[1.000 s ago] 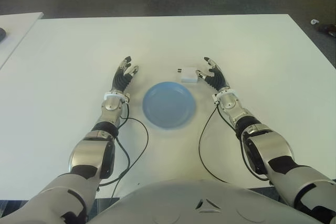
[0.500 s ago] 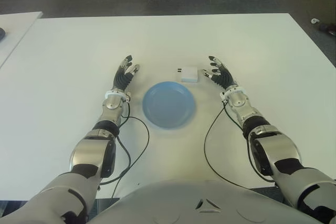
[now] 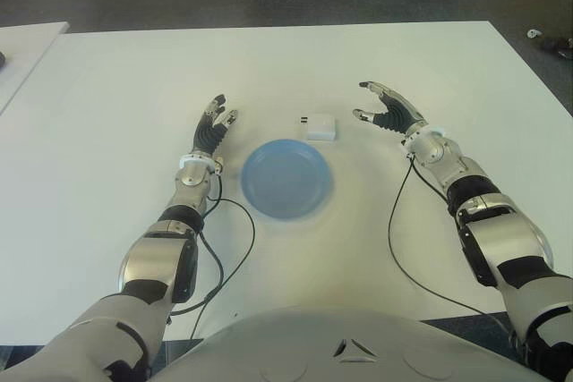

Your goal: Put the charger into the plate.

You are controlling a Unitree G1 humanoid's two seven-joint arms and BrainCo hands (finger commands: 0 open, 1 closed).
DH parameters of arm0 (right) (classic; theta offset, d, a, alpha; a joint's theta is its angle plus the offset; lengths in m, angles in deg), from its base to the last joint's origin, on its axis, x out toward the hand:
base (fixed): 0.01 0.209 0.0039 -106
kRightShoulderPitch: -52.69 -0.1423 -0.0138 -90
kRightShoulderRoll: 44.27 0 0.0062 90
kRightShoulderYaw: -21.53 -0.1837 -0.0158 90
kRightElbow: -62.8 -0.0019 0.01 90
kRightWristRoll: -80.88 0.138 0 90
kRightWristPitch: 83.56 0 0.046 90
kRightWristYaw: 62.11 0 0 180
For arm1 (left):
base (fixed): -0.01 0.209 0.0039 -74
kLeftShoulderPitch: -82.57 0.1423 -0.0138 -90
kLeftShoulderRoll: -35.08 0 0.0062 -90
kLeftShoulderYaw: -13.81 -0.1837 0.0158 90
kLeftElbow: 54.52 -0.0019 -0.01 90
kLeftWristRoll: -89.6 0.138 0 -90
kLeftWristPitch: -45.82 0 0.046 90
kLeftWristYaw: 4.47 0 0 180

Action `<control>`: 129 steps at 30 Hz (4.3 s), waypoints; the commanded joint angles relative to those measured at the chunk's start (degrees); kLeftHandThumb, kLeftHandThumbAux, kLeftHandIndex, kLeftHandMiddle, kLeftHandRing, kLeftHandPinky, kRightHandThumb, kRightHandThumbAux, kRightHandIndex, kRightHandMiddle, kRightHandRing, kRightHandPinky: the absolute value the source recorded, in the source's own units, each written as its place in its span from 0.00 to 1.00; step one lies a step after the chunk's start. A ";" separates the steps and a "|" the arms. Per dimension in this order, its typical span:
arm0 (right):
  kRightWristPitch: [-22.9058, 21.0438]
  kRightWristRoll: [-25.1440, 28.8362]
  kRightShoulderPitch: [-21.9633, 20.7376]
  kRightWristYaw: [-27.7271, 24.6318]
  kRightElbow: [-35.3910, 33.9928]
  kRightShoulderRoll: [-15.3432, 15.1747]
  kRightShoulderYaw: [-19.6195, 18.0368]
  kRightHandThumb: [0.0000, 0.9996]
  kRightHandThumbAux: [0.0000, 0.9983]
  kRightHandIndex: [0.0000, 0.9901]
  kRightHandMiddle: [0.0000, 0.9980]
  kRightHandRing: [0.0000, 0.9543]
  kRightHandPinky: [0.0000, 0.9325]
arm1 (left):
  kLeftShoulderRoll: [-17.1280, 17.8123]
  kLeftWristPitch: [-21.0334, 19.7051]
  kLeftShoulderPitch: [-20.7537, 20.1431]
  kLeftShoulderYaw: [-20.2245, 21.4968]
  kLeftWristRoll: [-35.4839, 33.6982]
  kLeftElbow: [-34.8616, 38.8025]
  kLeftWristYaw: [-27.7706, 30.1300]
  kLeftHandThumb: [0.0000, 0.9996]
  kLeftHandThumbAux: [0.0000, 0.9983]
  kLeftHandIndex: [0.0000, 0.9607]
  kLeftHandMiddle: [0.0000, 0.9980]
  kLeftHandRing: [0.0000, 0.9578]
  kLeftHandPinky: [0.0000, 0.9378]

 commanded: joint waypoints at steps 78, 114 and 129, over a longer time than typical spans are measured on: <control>-12.81 -22.00 -7.77 13.81 15.06 7.90 27.50 0.40 0.12 0.00 0.00 0.00 0.00 | -3.82 -9.74 3.19 -0.26 -2.03 2.07 4.64 0.10 0.56 0.00 0.00 0.00 0.03; -15.63 -26.77 -4.83 17.52 17.12 4.56 35.86 0.28 0.11 0.00 0.00 0.00 0.00 | -4.72 -10.29 6.82 0.72 -4.19 9.30 5.90 0.02 0.61 0.00 0.01 0.01 0.06; -15.49 -25.36 -4.65 17.32 16.88 4.81 34.68 0.22 0.13 0.00 0.00 0.00 0.00 | -4.80 -9.56 6.36 1.11 -4.21 8.78 6.62 0.00 0.59 0.03 0.05 0.05 0.08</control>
